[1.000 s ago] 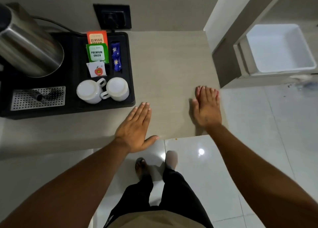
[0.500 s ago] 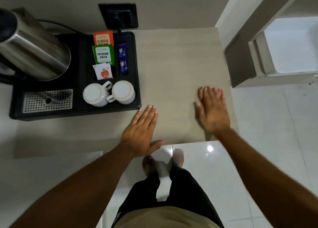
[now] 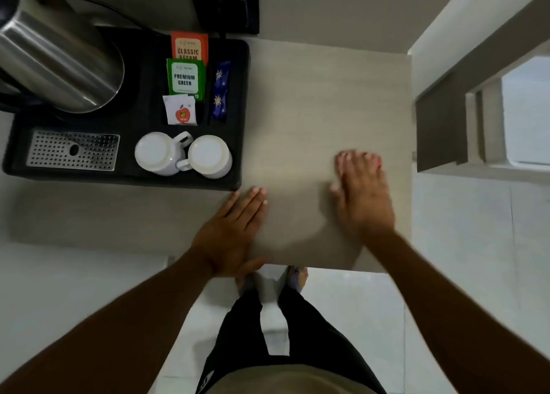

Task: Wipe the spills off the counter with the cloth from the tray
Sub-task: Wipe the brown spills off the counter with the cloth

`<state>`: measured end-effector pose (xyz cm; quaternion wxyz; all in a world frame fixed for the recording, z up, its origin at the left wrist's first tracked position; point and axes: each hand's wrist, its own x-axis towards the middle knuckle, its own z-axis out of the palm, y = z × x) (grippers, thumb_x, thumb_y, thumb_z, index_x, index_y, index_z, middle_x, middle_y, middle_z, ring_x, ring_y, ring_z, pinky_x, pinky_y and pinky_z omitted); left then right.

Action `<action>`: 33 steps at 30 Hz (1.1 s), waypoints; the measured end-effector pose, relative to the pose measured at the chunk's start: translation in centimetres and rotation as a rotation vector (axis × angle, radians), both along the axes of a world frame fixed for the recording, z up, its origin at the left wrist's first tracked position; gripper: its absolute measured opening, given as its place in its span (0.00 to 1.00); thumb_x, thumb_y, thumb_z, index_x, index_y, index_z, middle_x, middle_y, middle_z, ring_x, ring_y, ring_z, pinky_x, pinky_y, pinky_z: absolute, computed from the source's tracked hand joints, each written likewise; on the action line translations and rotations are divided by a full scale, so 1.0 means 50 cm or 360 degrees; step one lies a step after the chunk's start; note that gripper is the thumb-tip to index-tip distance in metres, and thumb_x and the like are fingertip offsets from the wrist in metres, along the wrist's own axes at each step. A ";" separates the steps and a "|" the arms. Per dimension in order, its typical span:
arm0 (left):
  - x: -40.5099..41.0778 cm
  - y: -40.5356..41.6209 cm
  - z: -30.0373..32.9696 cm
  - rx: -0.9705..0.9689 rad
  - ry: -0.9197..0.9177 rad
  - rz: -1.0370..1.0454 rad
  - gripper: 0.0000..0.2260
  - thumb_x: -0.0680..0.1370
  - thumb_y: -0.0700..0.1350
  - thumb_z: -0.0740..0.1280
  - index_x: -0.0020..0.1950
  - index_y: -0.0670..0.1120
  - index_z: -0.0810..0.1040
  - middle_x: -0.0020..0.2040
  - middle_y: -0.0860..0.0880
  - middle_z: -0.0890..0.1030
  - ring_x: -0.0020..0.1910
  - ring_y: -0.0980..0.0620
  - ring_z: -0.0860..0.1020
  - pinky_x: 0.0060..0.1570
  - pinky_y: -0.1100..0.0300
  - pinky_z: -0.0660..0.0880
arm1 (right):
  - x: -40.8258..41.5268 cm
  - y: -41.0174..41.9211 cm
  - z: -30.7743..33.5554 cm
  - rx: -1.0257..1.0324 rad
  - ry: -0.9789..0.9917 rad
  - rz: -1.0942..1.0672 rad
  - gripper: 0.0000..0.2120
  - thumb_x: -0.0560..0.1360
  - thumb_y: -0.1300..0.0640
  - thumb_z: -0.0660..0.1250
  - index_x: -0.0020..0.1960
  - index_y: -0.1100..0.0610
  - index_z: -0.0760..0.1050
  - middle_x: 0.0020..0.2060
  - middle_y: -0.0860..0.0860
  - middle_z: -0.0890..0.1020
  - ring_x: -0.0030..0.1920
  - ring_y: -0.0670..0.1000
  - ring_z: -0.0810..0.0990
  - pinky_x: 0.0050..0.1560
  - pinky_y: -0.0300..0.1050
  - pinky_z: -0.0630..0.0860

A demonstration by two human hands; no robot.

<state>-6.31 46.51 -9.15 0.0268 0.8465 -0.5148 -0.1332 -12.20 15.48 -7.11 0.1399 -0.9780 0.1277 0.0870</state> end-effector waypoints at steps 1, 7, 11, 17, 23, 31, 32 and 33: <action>0.001 0.001 -0.003 -0.0015 -0.0008 0.0004 0.47 0.78 0.70 0.59 0.82 0.35 0.53 0.83 0.34 0.53 0.83 0.37 0.48 0.80 0.37 0.51 | 0.042 -0.044 0.000 -0.0026 -0.0015 -0.0059 0.31 0.83 0.40 0.48 0.81 0.56 0.56 0.80 0.58 0.60 0.80 0.63 0.54 0.81 0.61 0.47; -0.005 0.003 -0.007 -0.0093 -0.0025 0.0054 0.46 0.78 0.69 0.59 0.82 0.35 0.53 0.83 0.36 0.53 0.84 0.39 0.49 0.81 0.39 0.48 | 0.371 -0.125 0.008 -0.0083 -0.0073 -0.0077 0.34 0.82 0.39 0.47 0.81 0.58 0.57 0.80 0.62 0.58 0.81 0.64 0.52 0.80 0.61 0.43; -0.004 0.001 -0.008 -0.0104 -0.0003 0.0067 0.47 0.78 0.70 0.60 0.83 0.36 0.52 0.84 0.37 0.52 0.84 0.40 0.48 0.81 0.40 0.49 | 0.402 0.031 0.005 -0.0044 -0.0175 0.0281 0.33 0.81 0.41 0.50 0.79 0.58 0.61 0.79 0.62 0.63 0.79 0.66 0.56 0.80 0.63 0.47; -0.003 0.000 -0.004 -0.0086 -0.0054 0.0046 0.46 0.78 0.70 0.56 0.82 0.35 0.55 0.83 0.35 0.55 0.83 0.38 0.51 0.80 0.38 0.52 | 0.073 0.129 -0.005 0.0029 -0.0122 0.0691 0.32 0.83 0.40 0.48 0.82 0.56 0.55 0.81 0.57 0.58 0.82 0.59 0.50 0.79 0.63 0.49; -0.028 0.012 0.000 -0.0096 -0.0034 -0.0010 0.47 0.78 0.70 0.60 0.82 0.35 0.53 0.83 0.35 0.53 0.84 0.39 0.48 0.81 0.39 0.49 | -0.100 -0.038 0.010 -0.0065 -0.0056 0.0338 0.32 0.83 0.41 0.49 0.81 0.57 0.55 0.81 0.59 0.59 0.81 0.62 0.54 0.79 0.63 0.49; -0.006 0.001 0.008 -0.0103 -0.0054 0.0004 0.47 0.78 0.70 0.58 0.82 0.34 0.54 0.83 0.34 0.56 0.83 0.37 0.50 0.81 0.38 0.51 | 0.141 0.067 -0.004 -0.0018 -0.0217 0.0025 0.31 0.81 0.45 0.52 0.80 0.59 0.60 0.79 0.62 0.62 0.80 0.66 0.54 0.80 0.64 0.48; -0.006 0.001 0.005 -0.0083 -0.0042 0.0030 0.47 0.78 0.70 0.57 0.82 0.34 0.53 0.83 0.33 0.55 0.83 0.37 0.50 0.81 0.39 0.51 | 0.123 0.113 -0.007 0.0003 -0.0214 0.0098 0.30 0.82 0.45 0.52 0.80 0.59 0.59 0.80 0.61 0.61 0.80 0.66 0.53 0.80 0.65 0.48; -0.006 0.002 0.002 -0.0054 -0.0038 0.0059 0.48 0.78 0.71 0.56 0.82 0.34 0.53 0.83 0.33 0.55 0.83 0.37 0.50 0.81 0.40 0.50 | 0.090 0.158 -0.011 0.0022 -0.0217 0.0176 0.30 0.83 0.46 0.51 0.81 0.58 0.57 0.80 0.60 0.59 0.81 0.65 0.51 0.80 0.64 0.48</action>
